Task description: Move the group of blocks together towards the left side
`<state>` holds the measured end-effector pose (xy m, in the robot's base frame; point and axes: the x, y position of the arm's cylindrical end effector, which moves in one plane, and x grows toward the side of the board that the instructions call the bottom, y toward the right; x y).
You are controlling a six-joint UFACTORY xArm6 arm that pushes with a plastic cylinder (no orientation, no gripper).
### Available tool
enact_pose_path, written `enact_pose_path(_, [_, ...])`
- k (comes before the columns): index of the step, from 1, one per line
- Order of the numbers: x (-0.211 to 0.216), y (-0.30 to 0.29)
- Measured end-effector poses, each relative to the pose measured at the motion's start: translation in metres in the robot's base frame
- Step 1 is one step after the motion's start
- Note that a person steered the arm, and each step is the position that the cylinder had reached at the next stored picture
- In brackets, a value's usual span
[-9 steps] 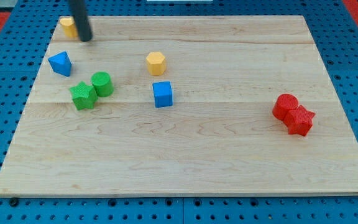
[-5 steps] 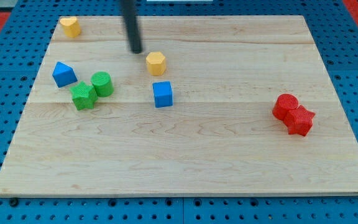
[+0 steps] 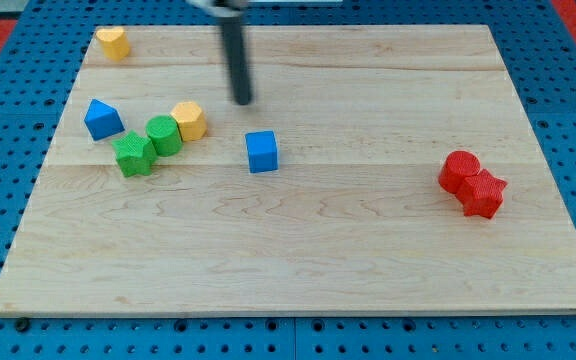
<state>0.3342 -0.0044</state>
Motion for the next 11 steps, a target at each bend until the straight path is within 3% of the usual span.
enact_pose_path(1, [0.070,0.066])
enact_pose_path(2, [0.108,0.043])
enact_pose_path(3, [0.099,-0.054])
enact_pose_path(4, [0.116,-0.017])
enact_pose_path(5, [0.208,0.103])
enact_pose_path(6, [0.235,0.239])
enact_pose_path(7, [0.188,0.252])
enact_pose_path(10, [0.041,0.058])
enact_pose_path(11, [0.038,0.081])
